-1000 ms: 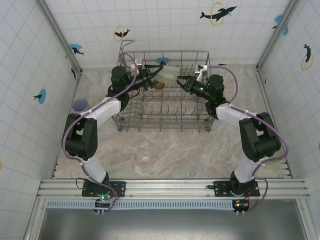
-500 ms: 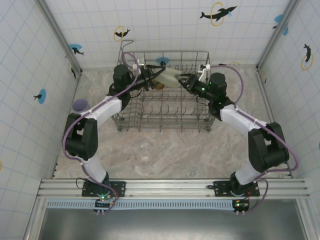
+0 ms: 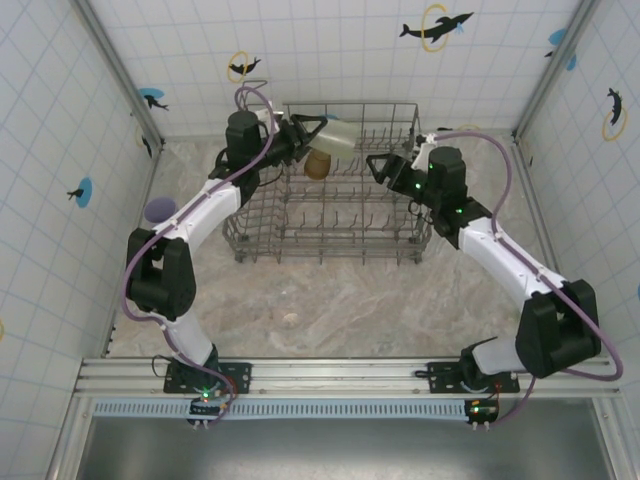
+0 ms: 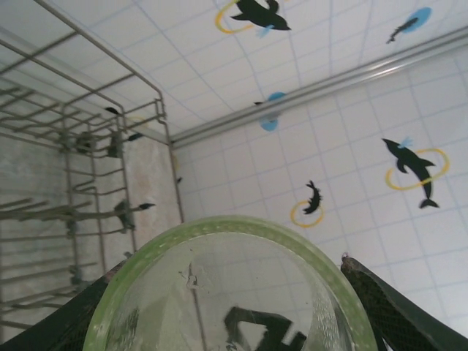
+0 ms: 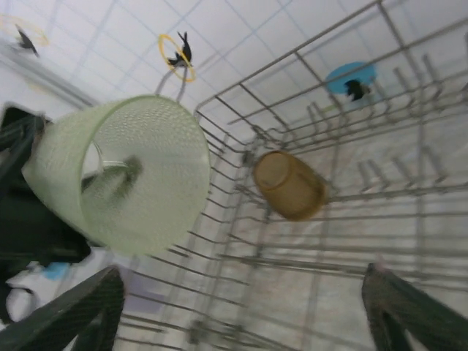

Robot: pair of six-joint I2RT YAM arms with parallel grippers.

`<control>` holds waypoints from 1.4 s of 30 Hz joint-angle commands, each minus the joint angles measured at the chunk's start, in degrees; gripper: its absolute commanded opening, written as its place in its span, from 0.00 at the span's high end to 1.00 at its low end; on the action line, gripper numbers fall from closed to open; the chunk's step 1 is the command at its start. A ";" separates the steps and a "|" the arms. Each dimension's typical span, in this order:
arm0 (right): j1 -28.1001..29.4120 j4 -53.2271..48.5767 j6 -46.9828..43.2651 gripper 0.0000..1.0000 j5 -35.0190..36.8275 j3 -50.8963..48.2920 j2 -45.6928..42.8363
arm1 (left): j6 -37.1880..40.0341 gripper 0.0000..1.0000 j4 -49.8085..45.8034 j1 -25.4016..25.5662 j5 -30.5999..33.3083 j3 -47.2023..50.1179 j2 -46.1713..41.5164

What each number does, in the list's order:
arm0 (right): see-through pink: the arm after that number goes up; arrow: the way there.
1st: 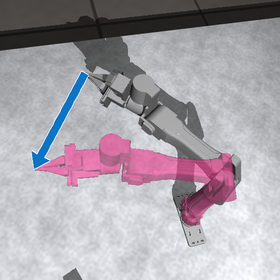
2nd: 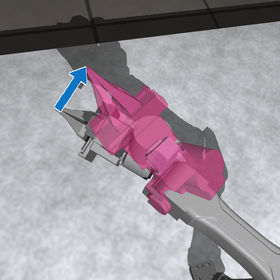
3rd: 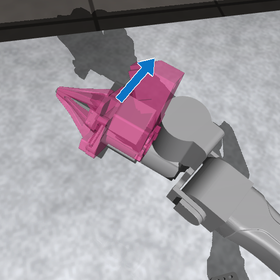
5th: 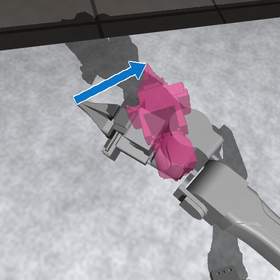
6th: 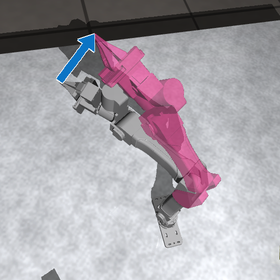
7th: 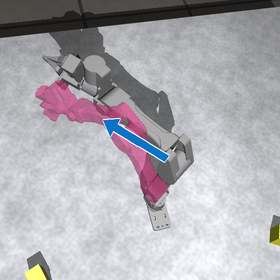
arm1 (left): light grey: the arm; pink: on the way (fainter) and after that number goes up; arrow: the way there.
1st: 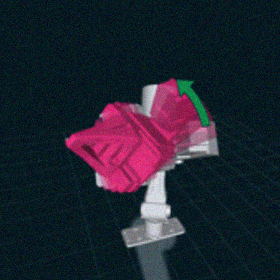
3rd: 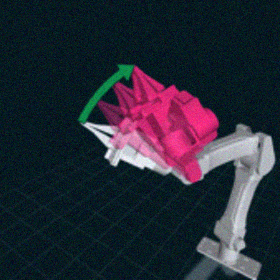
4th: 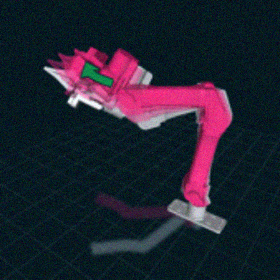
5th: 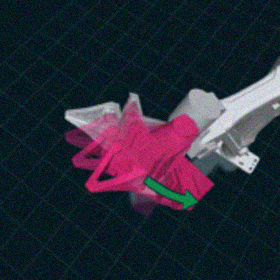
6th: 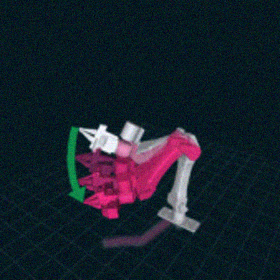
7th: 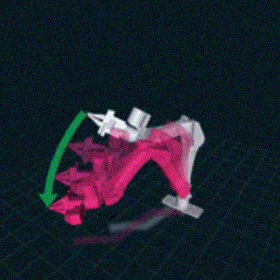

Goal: Load the cups into the dish rack

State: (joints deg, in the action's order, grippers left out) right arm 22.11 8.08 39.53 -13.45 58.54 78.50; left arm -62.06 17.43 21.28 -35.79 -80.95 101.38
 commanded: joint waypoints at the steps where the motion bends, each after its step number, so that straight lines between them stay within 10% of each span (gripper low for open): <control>1: -1.14 -9.70 -7.25 0.00 5.10 -0.10 -5.11 | 7.12 1.00 -5.57 0.13 5.53 -4.10 0.27; 19: -4.95 -25.16 -15.20 0.00 19.66 -6.88 -23.94 | 24.93 1.00 -28.93 7.54 23.21 -27.99 12.15; 42: -5.72 -31.14 -20.96 0.00 20.26 -12.75 -29.60 | 43.73 1.00 -33.46 14.81 43.83 -34.72 21.00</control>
State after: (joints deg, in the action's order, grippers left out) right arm 16.69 -20.32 19.55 6.24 44.73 50.74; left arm -22.39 -15.51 35.66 4.16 -113.38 121.32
